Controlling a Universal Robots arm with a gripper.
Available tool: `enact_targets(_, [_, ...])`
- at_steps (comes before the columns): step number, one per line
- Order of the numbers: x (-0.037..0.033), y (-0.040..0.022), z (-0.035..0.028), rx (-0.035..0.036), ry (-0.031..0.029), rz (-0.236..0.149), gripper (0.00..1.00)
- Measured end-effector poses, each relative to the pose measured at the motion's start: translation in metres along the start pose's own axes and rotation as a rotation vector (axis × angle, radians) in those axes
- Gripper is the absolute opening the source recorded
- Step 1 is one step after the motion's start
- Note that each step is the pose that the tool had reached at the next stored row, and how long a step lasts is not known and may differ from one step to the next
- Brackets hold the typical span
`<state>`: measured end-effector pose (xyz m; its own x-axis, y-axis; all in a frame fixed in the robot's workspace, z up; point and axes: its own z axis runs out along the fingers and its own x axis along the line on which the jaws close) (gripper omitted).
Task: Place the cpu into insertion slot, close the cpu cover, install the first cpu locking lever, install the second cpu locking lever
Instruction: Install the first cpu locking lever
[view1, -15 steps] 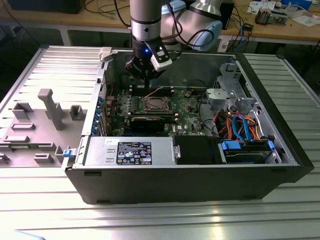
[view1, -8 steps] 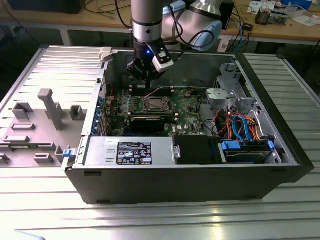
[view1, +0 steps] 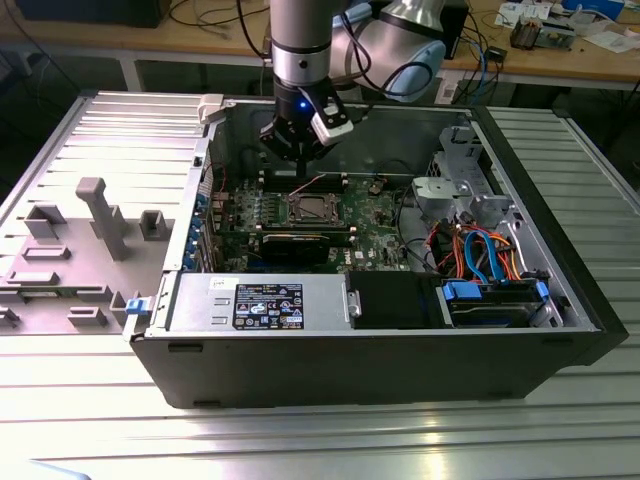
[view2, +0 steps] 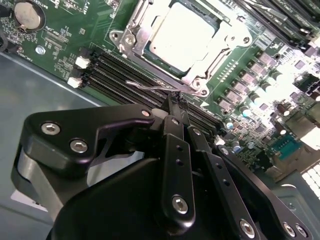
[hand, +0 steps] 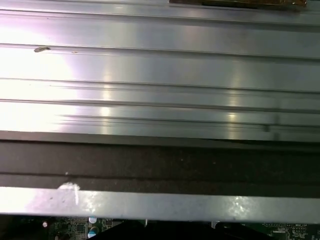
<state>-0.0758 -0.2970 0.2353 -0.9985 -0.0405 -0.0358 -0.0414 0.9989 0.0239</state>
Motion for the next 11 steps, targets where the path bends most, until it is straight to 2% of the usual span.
enact_targets(11, [-0.0104,0.0017,0.0040,0.0058,0.0002,0.000,0.11])
